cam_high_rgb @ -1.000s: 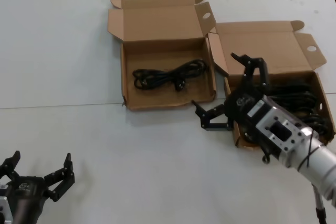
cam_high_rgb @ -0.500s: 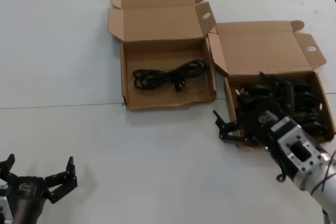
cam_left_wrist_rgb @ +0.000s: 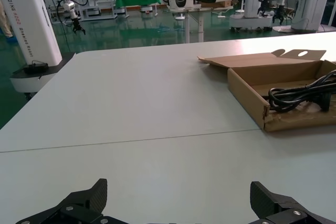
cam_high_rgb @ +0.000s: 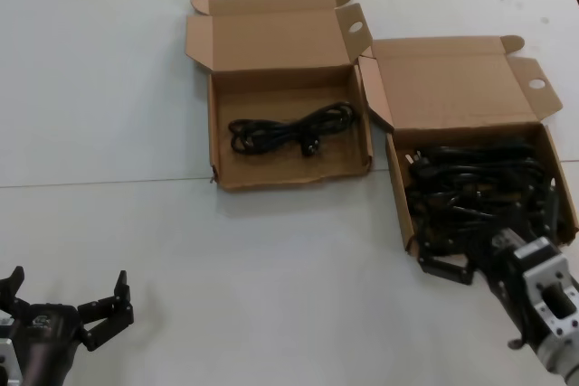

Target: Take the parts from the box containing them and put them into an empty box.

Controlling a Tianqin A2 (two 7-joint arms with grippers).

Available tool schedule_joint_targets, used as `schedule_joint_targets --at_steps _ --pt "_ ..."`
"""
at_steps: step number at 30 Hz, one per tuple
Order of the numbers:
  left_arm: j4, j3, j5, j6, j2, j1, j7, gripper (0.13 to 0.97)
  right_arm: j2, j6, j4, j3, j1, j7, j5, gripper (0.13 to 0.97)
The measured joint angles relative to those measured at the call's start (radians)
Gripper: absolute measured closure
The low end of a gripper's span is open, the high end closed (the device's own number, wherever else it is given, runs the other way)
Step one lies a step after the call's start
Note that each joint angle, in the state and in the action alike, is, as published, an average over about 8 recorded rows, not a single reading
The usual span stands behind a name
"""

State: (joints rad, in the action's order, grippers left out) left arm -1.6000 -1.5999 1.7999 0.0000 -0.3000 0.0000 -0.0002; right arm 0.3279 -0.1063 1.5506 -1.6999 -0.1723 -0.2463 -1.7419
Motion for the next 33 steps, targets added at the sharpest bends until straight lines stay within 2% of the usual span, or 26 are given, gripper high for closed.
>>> schedule_joint_targets --at_steps 15,33 --pt "0.000 0.000 0.000 0.000 0.000 0.000 0.000 0.132 -0.022 0.086 0.040 0.080 0.139 0.000 -0.047 0.129" --pt "0.000 0.000 0.000 0.000 0.000 0.000 0.000 0.132 -0.024 0.090 0.042 0.085 0.146 0.000 -0.049 0.129"
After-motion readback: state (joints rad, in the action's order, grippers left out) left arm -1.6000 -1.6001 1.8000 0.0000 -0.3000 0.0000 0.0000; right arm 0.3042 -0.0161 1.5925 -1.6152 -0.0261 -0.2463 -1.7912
